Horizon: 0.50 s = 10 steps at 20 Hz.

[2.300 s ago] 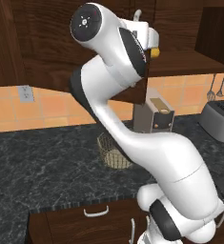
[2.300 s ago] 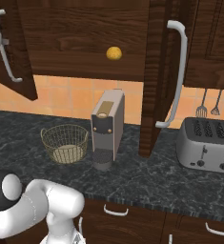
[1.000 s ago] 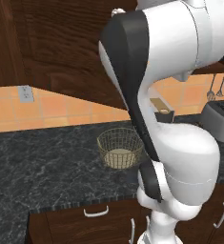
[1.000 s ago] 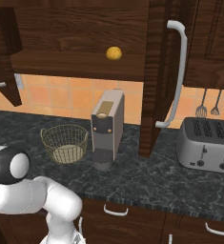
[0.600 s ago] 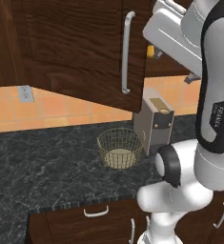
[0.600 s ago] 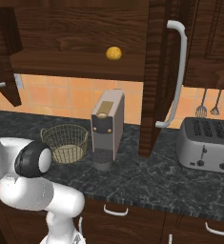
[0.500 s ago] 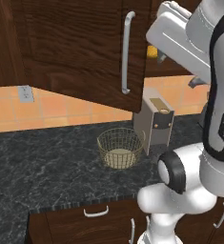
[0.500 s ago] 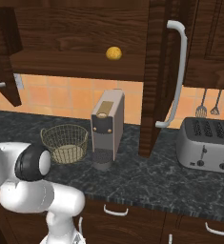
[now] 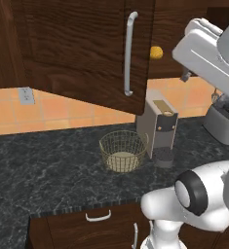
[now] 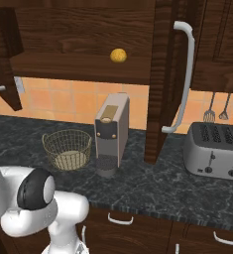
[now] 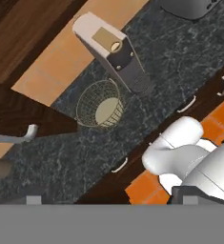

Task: Open the cabinet, pick up the bread from the cabinet and place it in the basket. Then move the basket to the dining counter.

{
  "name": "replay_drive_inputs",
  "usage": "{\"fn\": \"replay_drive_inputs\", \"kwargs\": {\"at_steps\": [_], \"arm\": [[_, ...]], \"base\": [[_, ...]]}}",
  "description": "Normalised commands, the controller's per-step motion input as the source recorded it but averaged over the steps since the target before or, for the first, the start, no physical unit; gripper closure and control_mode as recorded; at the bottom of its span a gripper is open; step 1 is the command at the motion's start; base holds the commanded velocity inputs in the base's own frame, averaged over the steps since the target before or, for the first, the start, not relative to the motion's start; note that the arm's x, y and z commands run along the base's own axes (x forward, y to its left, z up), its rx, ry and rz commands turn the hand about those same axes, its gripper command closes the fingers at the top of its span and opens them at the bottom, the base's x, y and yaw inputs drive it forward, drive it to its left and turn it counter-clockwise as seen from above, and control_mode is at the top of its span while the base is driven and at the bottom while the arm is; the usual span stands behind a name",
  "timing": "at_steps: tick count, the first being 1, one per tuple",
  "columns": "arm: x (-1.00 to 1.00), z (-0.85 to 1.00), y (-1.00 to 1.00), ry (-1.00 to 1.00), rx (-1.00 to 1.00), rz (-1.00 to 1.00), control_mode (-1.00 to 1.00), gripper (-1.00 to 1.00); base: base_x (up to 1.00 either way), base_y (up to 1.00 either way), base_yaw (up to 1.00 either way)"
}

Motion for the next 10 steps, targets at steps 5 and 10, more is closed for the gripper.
{"fn": "replay_drive_inputs", "kwargs": {"at_steps": [5, 10], "arm": [[0.55, -0.34, -0.35, 0.12, 0.25, 0.09, -1.00, -1.00], [0.39, -0.47, -0.03, -0.10, 0.14, 0.12, -1.00, -1.00]], "base": [[0.00, 0.00, 0.00], [0.00, 0.00, 0.00]]}}
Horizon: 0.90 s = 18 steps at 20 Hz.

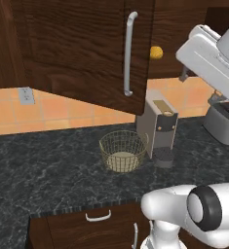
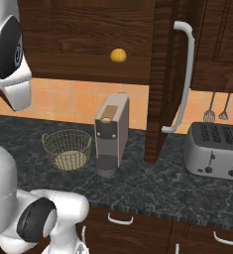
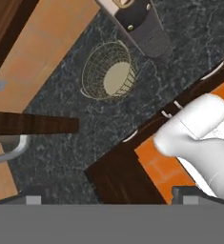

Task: Open the cabinet, pick up the bread from the cabinet and place it in the basket. Then move the basket to the dining counter.

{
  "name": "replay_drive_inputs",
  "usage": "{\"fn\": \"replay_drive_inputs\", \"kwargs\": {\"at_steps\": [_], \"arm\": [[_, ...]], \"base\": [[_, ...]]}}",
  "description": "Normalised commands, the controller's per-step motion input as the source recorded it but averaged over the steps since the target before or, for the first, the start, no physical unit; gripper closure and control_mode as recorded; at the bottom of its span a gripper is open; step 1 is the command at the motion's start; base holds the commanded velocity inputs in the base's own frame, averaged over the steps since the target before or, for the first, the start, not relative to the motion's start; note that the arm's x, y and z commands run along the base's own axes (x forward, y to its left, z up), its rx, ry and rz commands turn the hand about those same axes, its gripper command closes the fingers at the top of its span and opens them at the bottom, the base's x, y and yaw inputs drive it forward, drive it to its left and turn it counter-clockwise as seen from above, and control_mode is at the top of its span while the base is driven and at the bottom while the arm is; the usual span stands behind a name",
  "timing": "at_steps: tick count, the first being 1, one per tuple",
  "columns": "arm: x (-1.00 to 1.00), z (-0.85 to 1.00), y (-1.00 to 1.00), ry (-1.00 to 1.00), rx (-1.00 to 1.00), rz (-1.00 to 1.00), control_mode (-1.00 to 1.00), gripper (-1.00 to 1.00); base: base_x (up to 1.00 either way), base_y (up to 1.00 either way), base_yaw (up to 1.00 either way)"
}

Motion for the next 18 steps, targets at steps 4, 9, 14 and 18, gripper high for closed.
{"fn": "replay_drive_inputs", "kwargs": {"at_steps": [4, 9, 14, 18], "arm": [[0.46, -0.19, -0.08, -0.12, 0.18, 0.06, -1.00, -1.00], [0.67, -0.10, -0.06, -0.04, 0.34, 0.02, -1.00, -1.00], [0.40, -0.05, -0.04, -0.06, 0.44, 0.14, -1.00, -1.00], [0.58, 0.08, 0.03, -0.01, 0.25, 0.22, -1.00, -1.00]], "base": [[0.00, 0.00, 0.00], [0.00, 0.00, 0.00], [0.00, 0.00, 0.00], [0.00, 0.00, 0.00]]}}
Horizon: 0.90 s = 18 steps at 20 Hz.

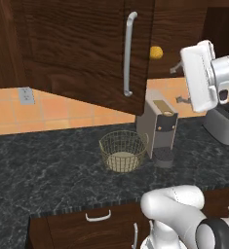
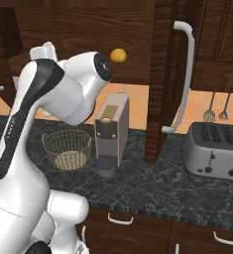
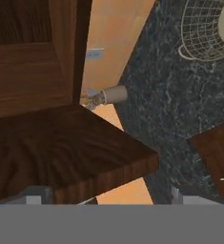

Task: Open the cabinet, pick up the bread from the cabinet and place it in the basket. Then move the basket to the dining counter.

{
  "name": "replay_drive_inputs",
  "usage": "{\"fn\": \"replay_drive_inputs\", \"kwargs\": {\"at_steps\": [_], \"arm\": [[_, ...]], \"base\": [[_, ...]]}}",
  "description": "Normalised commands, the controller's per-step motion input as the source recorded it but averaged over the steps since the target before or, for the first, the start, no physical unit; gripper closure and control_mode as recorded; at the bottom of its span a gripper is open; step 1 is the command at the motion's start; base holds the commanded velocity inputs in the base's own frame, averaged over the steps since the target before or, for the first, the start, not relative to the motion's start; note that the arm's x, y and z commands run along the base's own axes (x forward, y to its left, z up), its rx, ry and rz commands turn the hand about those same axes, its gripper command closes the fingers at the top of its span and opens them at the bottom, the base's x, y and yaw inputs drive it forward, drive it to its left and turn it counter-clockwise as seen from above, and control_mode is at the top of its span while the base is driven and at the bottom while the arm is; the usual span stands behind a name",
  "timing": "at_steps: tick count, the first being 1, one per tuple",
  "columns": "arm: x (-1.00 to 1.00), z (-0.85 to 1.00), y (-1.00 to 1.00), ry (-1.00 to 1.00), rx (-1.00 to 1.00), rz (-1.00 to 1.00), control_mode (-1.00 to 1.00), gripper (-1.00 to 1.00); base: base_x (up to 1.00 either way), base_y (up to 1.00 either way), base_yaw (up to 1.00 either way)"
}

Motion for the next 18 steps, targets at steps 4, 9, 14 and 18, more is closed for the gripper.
{"fn": "replay_drive_inputs", "kwargs": {"at_steps": [4, 9, 14, 18], "arm": [[0.46, 0.07, 0.25, 0.00, 0.12, 0.25, -1.00, -1.00], [0.42, 0.00, 0.39, 0.00, 0.08, 0.27, -1.00, -1.00], [0.24, 0.00, 0.91, 0.00, 0.01, 0.37, -1.00, -1.00], [-0.02, 0.00, 1.00, 0.01, 0.02, 0.45, -1.00, -1.00]], "base": [[0.00, 0.00, 0.00], [0.00, 0.00, 0.00], [0.00, 0.00, 0.00], [0.00, 0.00, 0.00]]}}
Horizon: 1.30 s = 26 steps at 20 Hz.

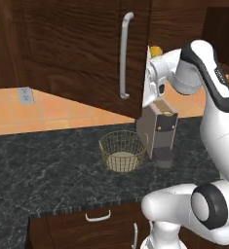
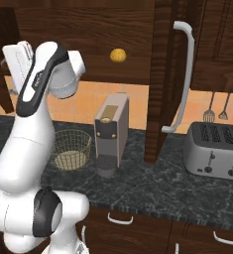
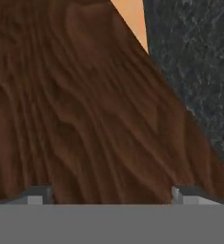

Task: Open the cabinet, pick up the bread from the cabinet and place it in the basket. Then move the basket to the dining counter.

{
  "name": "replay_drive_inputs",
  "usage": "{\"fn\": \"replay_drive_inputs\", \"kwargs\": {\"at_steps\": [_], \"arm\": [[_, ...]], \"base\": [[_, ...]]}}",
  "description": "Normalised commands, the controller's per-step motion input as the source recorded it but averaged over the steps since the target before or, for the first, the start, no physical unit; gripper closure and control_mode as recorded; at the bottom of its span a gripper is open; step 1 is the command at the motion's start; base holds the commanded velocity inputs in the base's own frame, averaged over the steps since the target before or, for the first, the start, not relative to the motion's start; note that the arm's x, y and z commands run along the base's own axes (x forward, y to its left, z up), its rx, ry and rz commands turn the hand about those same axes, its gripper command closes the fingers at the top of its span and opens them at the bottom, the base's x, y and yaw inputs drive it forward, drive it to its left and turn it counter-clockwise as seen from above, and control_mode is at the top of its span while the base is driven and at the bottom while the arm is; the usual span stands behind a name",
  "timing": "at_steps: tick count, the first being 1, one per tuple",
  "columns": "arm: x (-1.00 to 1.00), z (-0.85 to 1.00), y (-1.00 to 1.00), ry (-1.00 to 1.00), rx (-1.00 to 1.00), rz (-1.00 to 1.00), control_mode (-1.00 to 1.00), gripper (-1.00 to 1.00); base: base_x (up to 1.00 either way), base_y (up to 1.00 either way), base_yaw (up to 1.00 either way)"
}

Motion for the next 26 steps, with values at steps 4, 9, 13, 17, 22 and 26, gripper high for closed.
{"fn": "replay_drive_inputs", "kwargs": {"at_steps": [4, 9, 13, 17, 22, 26], "arm": [[-0.30, 0.00, 1.00, 0.08, 0.11, 0.53, -1.00, -1.00], [-0.49, 0.00, 1.00, 0.07, 0.16, 0.45, -1.00, -1.00], [-0.41, -0.21, 1.00, 0.10, 0.00, 0.19, -1.00, -1.00], [-0.14, -0.05, 1.00, 0.03, -0.15, -0.02, -1.00, -1.00], [0.03, -0.09, 0.33, -0.01, -0.16, -0.13, -1.00, -1.00], [0.48, -0.57, -0.80, -0.09, -0.03, 0.00, -1.00, -1.00]], "base": [[0.00, 0.00, 0.00], [0.00, 0.00, 0.00], [0.00, 0.00, 0.00], [0.00, 0.00, 0.00], [0.00, 0.00, 0.00], [0.00, 0.00, 0.00]]}}
